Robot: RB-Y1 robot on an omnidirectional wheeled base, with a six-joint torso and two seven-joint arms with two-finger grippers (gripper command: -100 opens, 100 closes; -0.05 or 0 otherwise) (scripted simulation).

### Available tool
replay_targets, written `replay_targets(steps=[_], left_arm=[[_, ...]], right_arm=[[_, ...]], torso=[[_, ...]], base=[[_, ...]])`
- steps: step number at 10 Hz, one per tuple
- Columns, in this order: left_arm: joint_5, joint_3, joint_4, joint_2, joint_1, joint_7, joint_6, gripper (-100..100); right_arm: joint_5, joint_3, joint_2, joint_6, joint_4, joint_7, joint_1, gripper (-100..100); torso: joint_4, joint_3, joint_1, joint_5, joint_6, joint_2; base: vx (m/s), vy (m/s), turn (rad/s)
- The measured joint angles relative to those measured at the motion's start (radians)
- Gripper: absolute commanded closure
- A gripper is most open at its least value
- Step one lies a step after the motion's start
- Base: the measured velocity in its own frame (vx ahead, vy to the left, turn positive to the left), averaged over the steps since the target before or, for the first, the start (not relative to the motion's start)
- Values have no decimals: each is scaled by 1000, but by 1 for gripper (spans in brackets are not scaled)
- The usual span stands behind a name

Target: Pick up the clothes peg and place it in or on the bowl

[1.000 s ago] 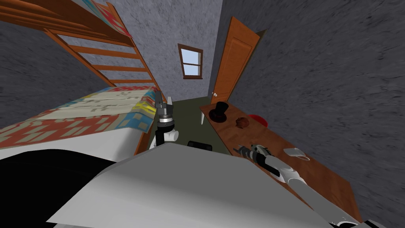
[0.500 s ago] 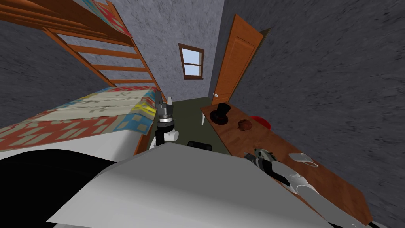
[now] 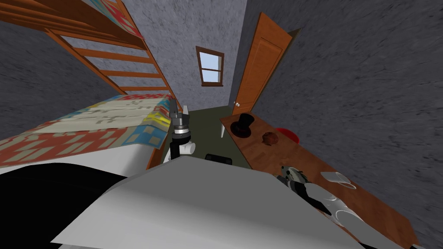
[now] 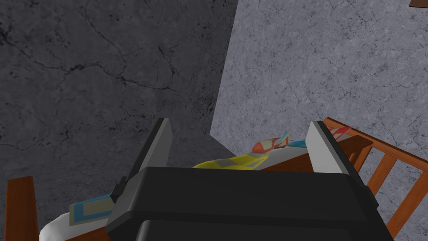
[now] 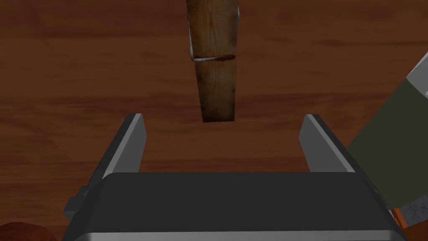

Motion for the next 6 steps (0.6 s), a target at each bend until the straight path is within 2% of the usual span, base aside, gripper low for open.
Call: replay_targets(steps=[1, 2, 5, 6], left_arm=[[0, 0, 0, 0, 0, 0, 0, 0], [0, 0, 0, 0, 0, 0, 0, 0], [0, 0, 0, 0, 0, 0, 0, 0], [0, 0, 0, 0, 0, 0, 0, 0]], right_arm=[[27, 18, -5, -6, 34, 1, -6, -100], [53, 38, -20, 5, 29, -14, 9, -100], [82, 53, -15, -19, 115, 18, 3, -100], [83, 54, -14, -22, 120, 21, 1, 0]], torso=[[0, -1, 1, 0, 0, -1], [0, -1, 1, 0, 0, -1], [0, 0, 0, 0, 0, 0], [0, 1, 0, 0, 0, 1]], base=[[74, 36, 24], [50, 24, 2], [38, 19, 8], [0, 0, 0]])
